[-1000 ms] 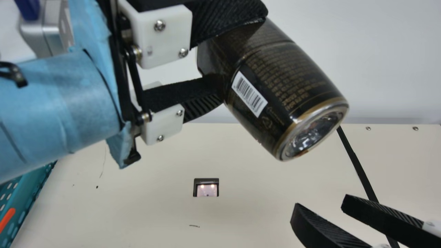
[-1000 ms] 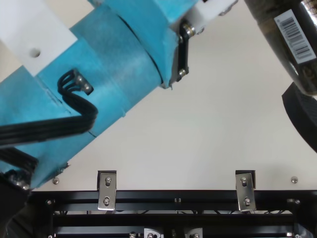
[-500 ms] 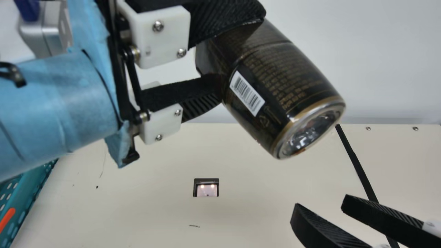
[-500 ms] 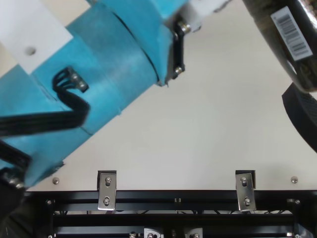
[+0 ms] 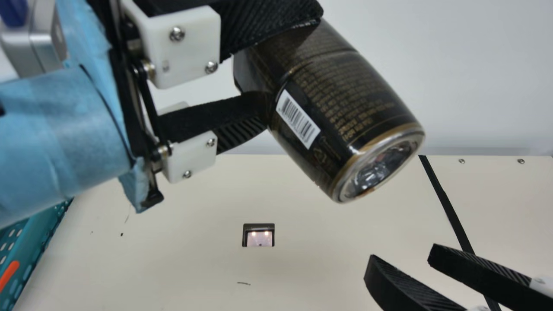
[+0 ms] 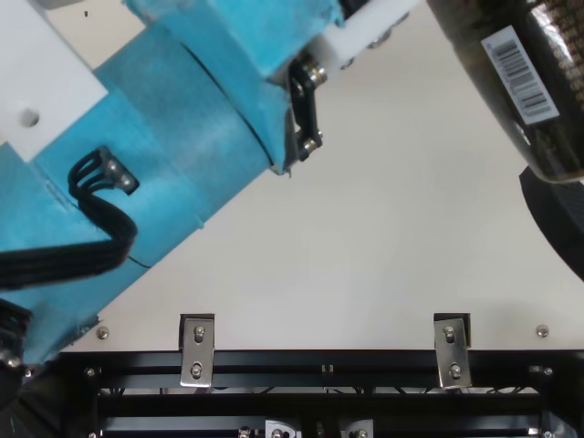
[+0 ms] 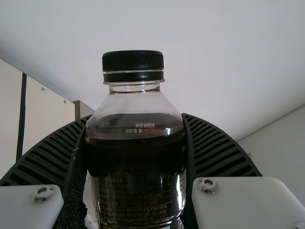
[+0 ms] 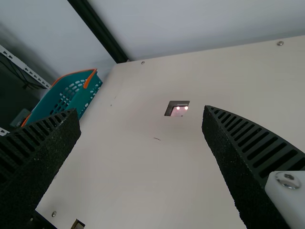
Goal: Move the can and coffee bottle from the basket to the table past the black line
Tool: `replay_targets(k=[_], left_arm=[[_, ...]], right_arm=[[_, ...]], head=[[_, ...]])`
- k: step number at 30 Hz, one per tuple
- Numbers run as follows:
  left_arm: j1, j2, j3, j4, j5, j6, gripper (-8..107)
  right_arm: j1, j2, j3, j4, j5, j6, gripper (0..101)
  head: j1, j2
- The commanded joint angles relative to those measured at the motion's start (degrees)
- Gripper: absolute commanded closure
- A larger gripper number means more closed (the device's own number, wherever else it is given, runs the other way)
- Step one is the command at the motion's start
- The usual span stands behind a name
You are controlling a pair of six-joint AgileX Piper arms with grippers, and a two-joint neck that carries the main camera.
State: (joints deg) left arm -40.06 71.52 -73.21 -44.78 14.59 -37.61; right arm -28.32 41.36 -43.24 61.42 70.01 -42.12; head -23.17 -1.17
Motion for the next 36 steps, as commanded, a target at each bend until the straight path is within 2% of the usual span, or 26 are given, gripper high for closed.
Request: replay_targets(k=[1,15,30,36], left_arm=[[0.00,0.00,0.00,0.00,0.00,0.00,89],[0.00,0.00,0.00,0.00,0.00,0.00,89],[-4.74,2.41,-2.94,-16.59,0.02,10.67,89],[-4.86,2.90,-3.04,-18.27,-0.18,12.22,89]], right_arm=[[0.00,0.00,0.00,0.00,0.00,0.00,0],[0.00,0.00,0.00,0.00,0.00,0.00,0],[0.00,0.00,0.00,0.00,0.00,0.00,0],[0.00,0.00,0.00,0.00,0.00,0.00,0]], head=[[-1.78,-0.58],[-1.78,-0.58],[-1.78,-0.58],[-1.78,-0.58]])
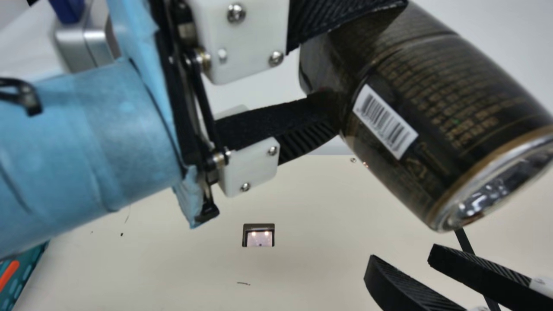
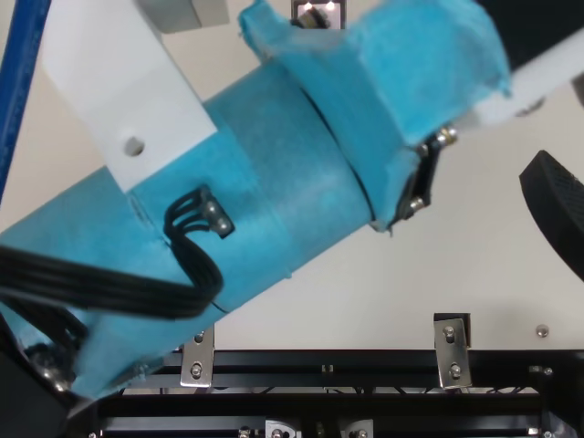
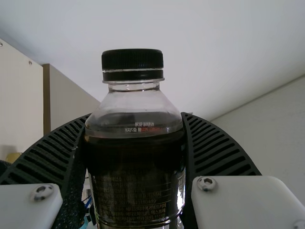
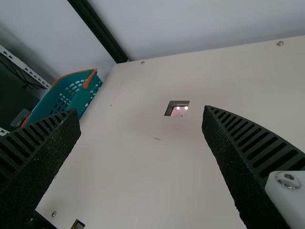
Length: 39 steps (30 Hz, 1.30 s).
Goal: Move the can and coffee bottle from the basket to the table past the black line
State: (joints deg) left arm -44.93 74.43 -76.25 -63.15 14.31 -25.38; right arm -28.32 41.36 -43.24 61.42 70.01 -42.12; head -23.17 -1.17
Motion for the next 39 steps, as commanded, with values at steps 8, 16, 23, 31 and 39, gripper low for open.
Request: replay_targets(k=[8,16,23,31,39], left_arm=[[0.00,0.00,0.00,0.00,-0.01,0.00,89],[1.36,-0.12,0.81,-1.97,0.25,2.20,89],[7.75,-1.24,3.86,-6.07,2.09,5.75,89],[17.29,-3.83,10.41,-15.65,7.63,16.01,89],[27.97,-5.18,19.84,-27.34,18.14,33.42,89]], right_arm=[[0.00,0.00,0.00,0.00,0.00,0.00,0],[0.00,0.00,0.00,0.00,0.00,0.00,0],[0.00,0.00,0.00,0.00,0.00,0.00,0],[0.00,0.00,0.00,0.00,0.00,0.00,0],[0.00,0.00,0.00,0.00,0.00,0.00,0]], head=[[-1.78,-0.58],[-1.78,-0.58],[-1.78,-0.58],[-1.78,-0.58],[-1.78,-0.58]])
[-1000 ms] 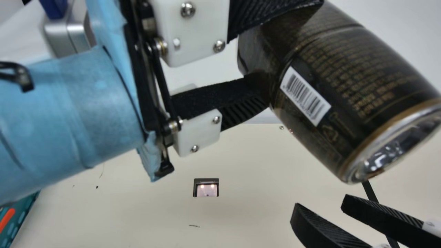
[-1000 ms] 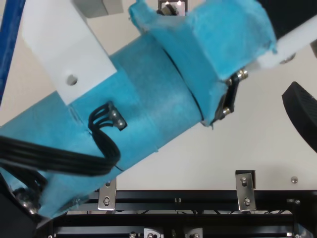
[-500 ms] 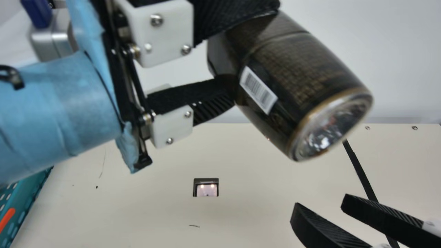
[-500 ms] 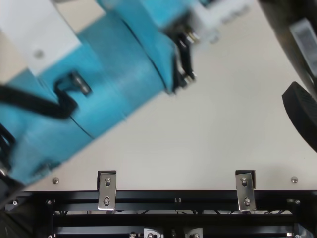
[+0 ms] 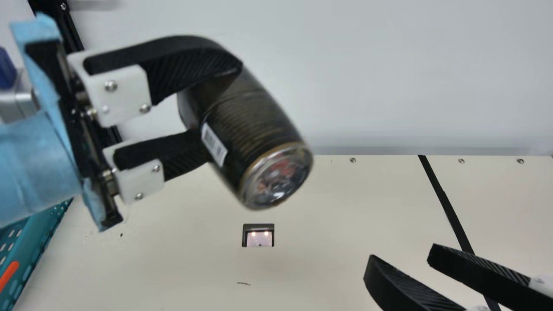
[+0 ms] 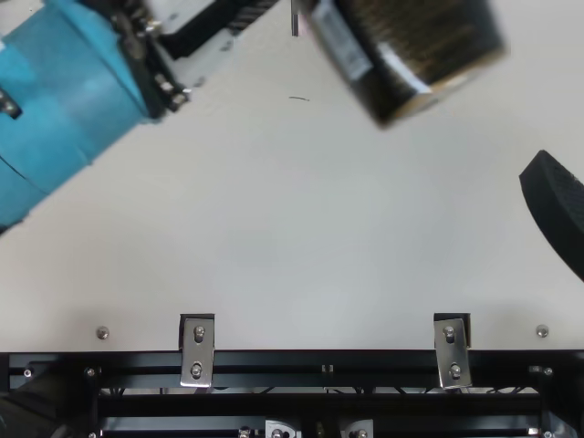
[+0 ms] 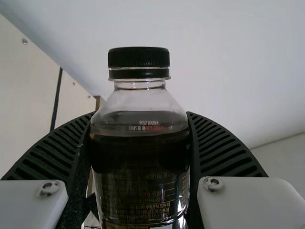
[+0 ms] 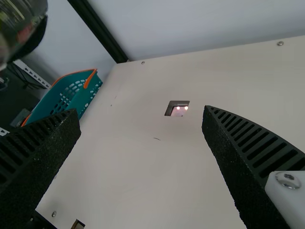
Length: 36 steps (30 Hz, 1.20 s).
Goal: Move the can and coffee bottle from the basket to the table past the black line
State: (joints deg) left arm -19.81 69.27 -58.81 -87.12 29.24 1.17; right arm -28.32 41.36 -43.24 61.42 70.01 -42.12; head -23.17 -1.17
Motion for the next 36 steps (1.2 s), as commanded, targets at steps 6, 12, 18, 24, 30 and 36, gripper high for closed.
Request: replay_targets(k=[6,12,18,24,30,36], left_arm=[[10.36,0.55,10.93,-10.67,11.69,20.15,89],[16.63,1.50,17.46,-12.86,18.72,26.36,89],[19.78,1.21,20.00,-12.76,21.91,27.52,89],[22.12,1.07,21.01,-12.72,24.92,27.52,89],[22.12,1.07,21.01,-12.72,24.92,27.52,89],[22.12,1.07,21.01,-12.72,24.92,27.52,89]], right_arm=[[0.00,0.00,0.00,0.00,0.00,0.00,0],[0.00,0.00,0.00,0.00,0.00,0.00,0],[0.00,0.00,0.00,0.00,0.00,0.00,0],[0.98,0.12,-0.18,0.12,-0.43,1.31,0],[5.26,3.03,0.95,3.73,-2.38,3.52,0],[13.17,8.01,1.46,7.72,-7.66,4.68,0]], head=[[-1.78,-0.58],[-1.78,-0.58],[-1.78,-0.58],[-1.78,-0.58],[-1.78,-0.58],[-1.78,-0.58]])
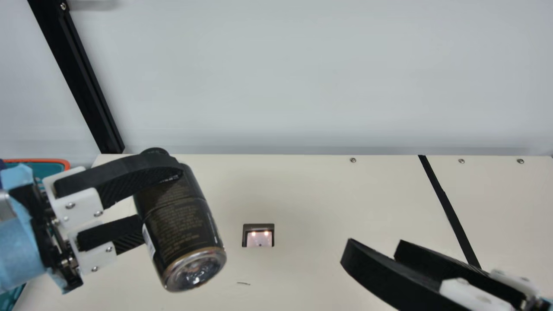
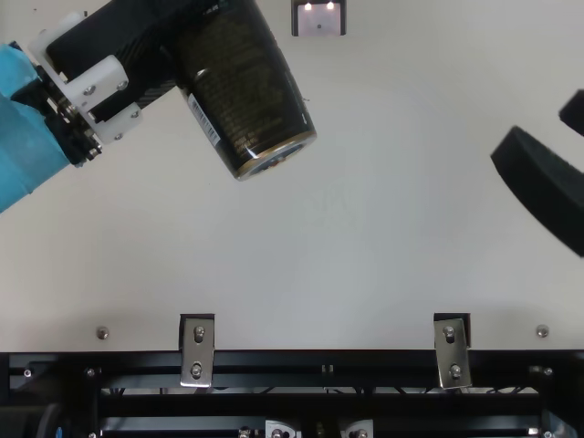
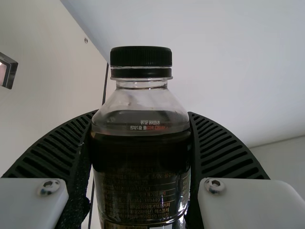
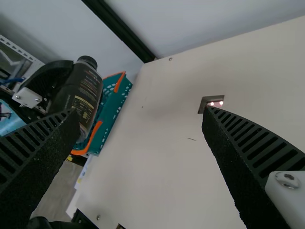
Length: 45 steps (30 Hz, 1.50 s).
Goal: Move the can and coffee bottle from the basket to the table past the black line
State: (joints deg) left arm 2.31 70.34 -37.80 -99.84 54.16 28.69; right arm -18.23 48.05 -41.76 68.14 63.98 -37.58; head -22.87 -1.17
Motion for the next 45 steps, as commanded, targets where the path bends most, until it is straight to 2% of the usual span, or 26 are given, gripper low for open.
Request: replay_targets(k=[1,4,5,8,12,16,25,34,45], left_arm=[[0.00,0.00,0.00,0.00,0.00,0.00,89],[0.00,0.00,0.00,0.00,0.00,0.00,89],[0.00,0.00,0.00,0.00,0.00,0.00,89],[0.00,0.00,0.00,0.00,0.00,0.00,89],[0.00,0.00,0.00,0.00,0.00,0.00,89],[0.00,0.00,0.00,0.00,0.00,0.00,89],[0.00,0.00,0.00,0.00,0.00,0.00,89],[0.00,0.00,0.00,0.00,0.00,0.00,89],[0.00,0.00,0.00,0.00,0.00,0.00,89]], right_arm=[[4.72,2.30,-0.10,1.85,-2.89,0.42,0],[8.94,4.69,-0.92,2.05,-7.42,0.70,0],[5.94,3.77,-0.52,2.54,-4.42,0.99,0],[8.76,4.88,-0.81,2.88,-7.80,1.00,0],[9.27,4.75,-1.13,2.90,-7.99,1.73,0],[9.48,7.06,-1.59,4.54,-6.92,2.02,0],[11.87,17.90,-3.60,11.00,-2.85,1.77,0],[18.30,26.85,-6.72,16.33,-3.18,3.10,0],[23.23,32.43,-8.89,19.81,-2.05,4.47,0]], head=[[-2.07,-0.58],[-2.07,-0.58],[-2.07,-0.58],[-2.07,-0.58],[-2.07,-0.58],[-2.07,-0.58],[-2.07,-0.58],[-2.07,-0.58],[-2.07,-0.58]])
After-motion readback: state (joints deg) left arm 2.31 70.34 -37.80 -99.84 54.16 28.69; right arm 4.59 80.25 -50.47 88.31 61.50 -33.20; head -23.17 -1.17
